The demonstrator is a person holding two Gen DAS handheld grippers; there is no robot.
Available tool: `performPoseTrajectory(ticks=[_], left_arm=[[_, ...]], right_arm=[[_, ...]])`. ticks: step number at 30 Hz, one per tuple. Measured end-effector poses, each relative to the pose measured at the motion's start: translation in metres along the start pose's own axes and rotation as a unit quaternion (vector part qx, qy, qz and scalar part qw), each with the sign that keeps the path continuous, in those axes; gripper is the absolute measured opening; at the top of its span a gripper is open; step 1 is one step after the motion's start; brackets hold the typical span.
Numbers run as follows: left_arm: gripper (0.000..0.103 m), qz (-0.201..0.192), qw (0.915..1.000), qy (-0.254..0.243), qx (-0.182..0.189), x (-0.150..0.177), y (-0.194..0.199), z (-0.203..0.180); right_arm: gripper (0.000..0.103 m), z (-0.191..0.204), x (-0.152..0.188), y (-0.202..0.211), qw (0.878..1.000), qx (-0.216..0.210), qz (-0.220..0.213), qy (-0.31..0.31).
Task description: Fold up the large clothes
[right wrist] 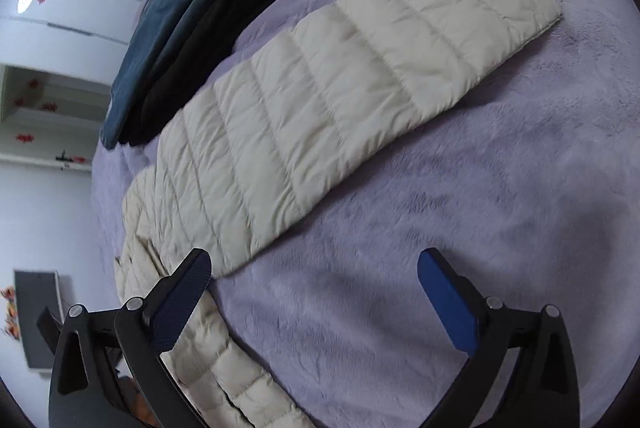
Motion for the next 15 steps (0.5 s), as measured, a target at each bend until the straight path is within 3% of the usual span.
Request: performPoseTrajectory(ticks=[6, 11, 12, 13, 14, 15], left_arm=[[0.103, 0.002, 0.9994, 0.027, -0.024, -0.016, -0.037, -0.013], [0.103, 0.023, 0.9988, -0.013, -0.043, -0.002, -0.071, -0.036], [0.103, 0.021, 0.9985, -0.019, -0.046, 0.001, -0.073, -0.039], [0.103, 0.021, 0.9985, -0.022, -0.047, 0.003, -0.075, -0.041], [0.103, 0.022, 0.9984, -0.022, -0.047, 0.004, -0.076, -0.041], [0.103, 0.023, 0.9984, -0.021, -0.048, 0.006, -0.078, -0.041]], right_arm=[[0.103, -0.025, -0.045, -0.017, 0.994, -0.063, -0.021, -0.082], [0.097, -0.022, -0.061, -0.021, 0.988, -0.096, -0.049, -0.107], [0.084, -0.022, -0.064, -0.02, 0.987, -0.105, -0.052, -0.113], [0.06, -0.023, -0.066, -0.02, 0.986, -0.107, -0.052, -0.119], [0.046, -0.022, -0.067, -0.021, 0.985, -0.108, -0.049, -0.123], [0.016, -0.022, -0.069, -0.021, 0.984, -0.114, -0.048, -0.126]])
Point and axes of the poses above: each gripper's, at about its wrist camera, not at the fingertips, and y roughly against the way its jaws point, z to its left, x to its underside, the point moved 7 cm from there along -y, roughly the way its jaws point, and after that the axes turned 1 degree about y, right-handed, at the moved point
